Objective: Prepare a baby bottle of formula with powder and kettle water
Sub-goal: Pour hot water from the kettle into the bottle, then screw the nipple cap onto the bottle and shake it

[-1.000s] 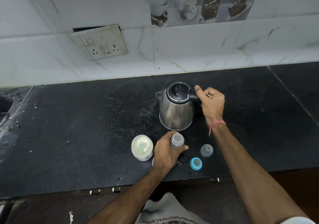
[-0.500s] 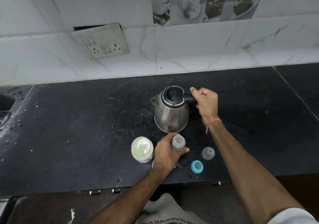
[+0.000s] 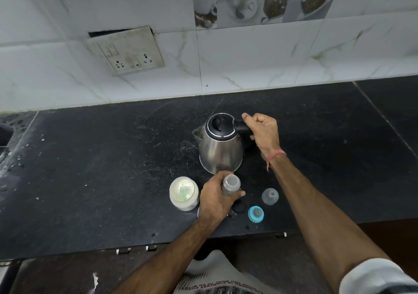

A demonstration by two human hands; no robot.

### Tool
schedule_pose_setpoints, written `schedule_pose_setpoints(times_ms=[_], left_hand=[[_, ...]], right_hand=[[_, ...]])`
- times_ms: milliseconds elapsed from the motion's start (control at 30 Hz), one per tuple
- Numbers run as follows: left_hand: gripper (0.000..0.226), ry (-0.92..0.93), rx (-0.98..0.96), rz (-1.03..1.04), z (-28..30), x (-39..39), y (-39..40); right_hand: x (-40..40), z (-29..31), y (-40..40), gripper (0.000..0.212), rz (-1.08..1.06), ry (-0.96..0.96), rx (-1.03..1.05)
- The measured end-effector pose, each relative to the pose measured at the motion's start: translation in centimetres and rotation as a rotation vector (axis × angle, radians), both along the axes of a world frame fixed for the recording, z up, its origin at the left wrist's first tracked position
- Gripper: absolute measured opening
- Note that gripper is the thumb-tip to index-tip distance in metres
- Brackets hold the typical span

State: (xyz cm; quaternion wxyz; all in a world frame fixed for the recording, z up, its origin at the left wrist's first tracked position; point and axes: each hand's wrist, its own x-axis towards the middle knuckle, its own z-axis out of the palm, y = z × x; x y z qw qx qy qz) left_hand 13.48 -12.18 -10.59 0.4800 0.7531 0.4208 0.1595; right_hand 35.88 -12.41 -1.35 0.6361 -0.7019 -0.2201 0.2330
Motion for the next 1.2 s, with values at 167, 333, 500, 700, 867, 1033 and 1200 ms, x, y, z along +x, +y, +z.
schedule_pose_setpoints(times_ms=[167,333,500,700,867,1033,1200], left_hand=[[0.055,-0.030,-0.014,0.015,0.3,-0.2,0.2],[0.055,-0.028,-0.004,-0.004,0.3,-0.5,0.3],[0.056,-0.002,0.006,-0.043,0.4,-0.6,0.0],[0.052,-0.029,0.010,-0.024,0.0,-0.9,-0.5],[0.052,-0.064,0.011,-0.019,-0.3,-0.7,-0.4],[0.052,-0.076,0.034,-0.015,-1.0,-0.8,-0.8],[0.050,-0.083,-0.004,0.001,-1.2,-0.7,-1.0]], right_hand=[[0.3,0.4,-0.1,0.054,0.063,0.005,-0.015],[-0.4,0.8,-0.6,0.050,0.069,0.019,-0.002],[-1.0,0.5,-1.8,0.034,-0.035,0.003,0.023],[-4.7,-0.5,-6.6,0.047,-0.257,-0.232,-0.029],[-8.9,-2.4,-11.6,0.020,-0.089,-0.276,-0.184],[-12.2,-5.3,-15.4,0.021,0.107,-0.448,-0.536],[-13.7,-6.3,-17.0,0.035,0.218,-0.506,-0.740]])
